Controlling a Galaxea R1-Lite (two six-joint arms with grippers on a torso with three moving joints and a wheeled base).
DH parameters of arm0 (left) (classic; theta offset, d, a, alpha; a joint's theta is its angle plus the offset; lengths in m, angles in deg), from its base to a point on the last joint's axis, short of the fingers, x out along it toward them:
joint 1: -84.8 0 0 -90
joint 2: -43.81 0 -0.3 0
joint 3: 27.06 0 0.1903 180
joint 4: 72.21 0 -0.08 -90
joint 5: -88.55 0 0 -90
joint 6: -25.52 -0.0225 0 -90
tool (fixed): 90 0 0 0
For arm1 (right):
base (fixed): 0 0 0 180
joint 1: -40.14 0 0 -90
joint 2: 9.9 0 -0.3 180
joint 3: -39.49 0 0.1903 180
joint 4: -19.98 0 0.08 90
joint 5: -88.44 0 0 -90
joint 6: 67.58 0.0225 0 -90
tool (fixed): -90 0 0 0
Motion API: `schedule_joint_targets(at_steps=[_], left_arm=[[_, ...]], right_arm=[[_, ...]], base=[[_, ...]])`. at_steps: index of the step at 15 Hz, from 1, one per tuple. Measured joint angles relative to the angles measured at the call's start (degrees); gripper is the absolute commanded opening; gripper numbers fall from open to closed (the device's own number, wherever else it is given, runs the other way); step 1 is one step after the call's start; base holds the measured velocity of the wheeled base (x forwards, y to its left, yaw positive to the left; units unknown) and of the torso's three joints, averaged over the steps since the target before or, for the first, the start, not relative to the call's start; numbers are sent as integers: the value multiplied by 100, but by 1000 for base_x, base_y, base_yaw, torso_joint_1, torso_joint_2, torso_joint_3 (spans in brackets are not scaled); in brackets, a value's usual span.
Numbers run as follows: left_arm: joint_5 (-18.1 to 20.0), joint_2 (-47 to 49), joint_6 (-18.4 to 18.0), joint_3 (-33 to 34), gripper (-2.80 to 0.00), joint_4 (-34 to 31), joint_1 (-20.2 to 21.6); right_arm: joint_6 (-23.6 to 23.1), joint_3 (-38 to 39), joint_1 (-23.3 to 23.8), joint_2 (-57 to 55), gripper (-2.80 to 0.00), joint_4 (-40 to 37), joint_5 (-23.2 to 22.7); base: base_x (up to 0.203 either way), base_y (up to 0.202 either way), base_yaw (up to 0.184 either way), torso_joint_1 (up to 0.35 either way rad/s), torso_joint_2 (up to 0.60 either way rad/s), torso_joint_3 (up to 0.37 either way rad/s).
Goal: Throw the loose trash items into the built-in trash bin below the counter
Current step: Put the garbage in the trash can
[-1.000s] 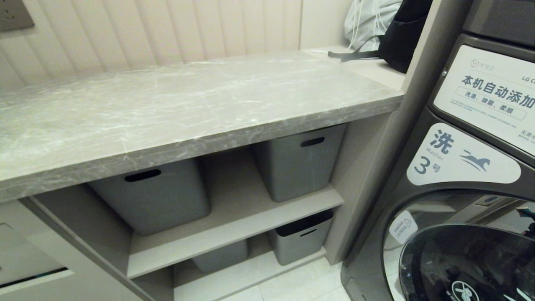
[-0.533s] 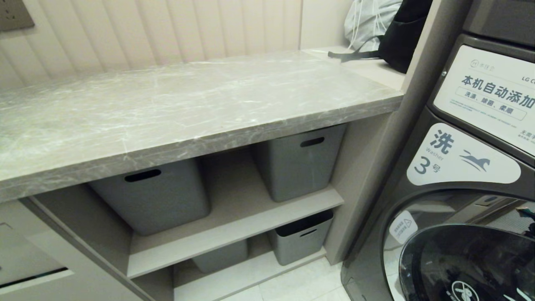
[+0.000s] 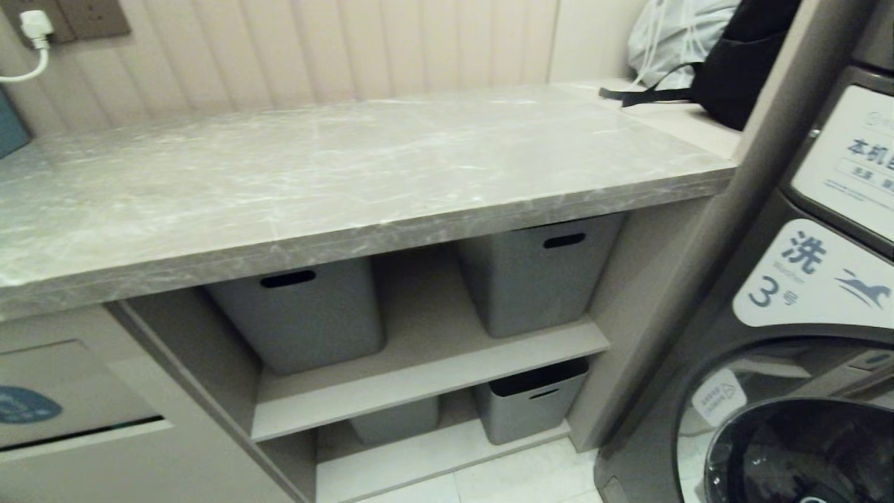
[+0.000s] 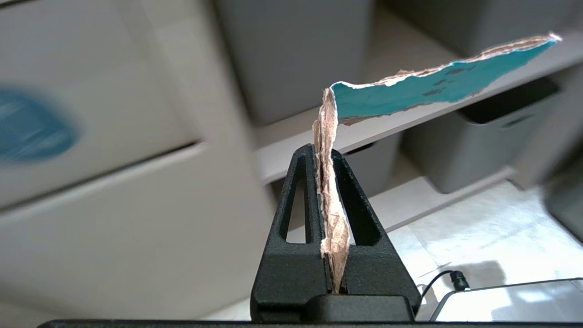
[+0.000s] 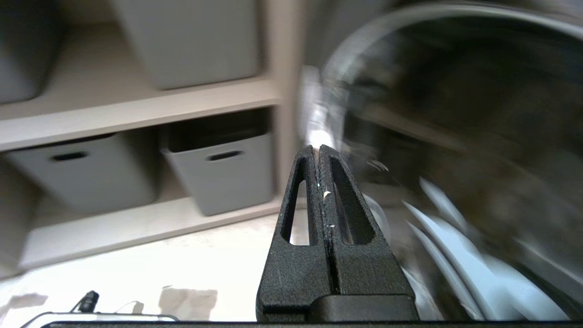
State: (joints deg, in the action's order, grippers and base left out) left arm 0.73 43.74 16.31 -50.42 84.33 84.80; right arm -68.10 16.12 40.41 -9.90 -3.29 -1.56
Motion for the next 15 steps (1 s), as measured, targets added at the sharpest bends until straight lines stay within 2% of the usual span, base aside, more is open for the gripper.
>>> schedule_joint_targets(at_steps=[5, 8, 13, 15], left_arm=[[6, 0, 11, 0, -280, -1, 0], [-14, 0, 269, 0, -280, -4, 0], [-91, 5, 146, -97, -280, 20, 5], [-84, 166, 97, -733, -280, 102, 0]], right_arm=[[1, 0, -2, 0, -280, -2, 0], [45, 0, -2, 0, -280, -10, 0], [45, 0, -5, 0, -280, -12, 0], [45, 0, 0, 0, -280, -10, 0]], base=[[4, -9, 177, 2, 4, 3], [1, -7, 150, 2, 1, 5], [0, -1, 15, 1, 0, 0], [0, 0, 0, 0, 0, 0]])
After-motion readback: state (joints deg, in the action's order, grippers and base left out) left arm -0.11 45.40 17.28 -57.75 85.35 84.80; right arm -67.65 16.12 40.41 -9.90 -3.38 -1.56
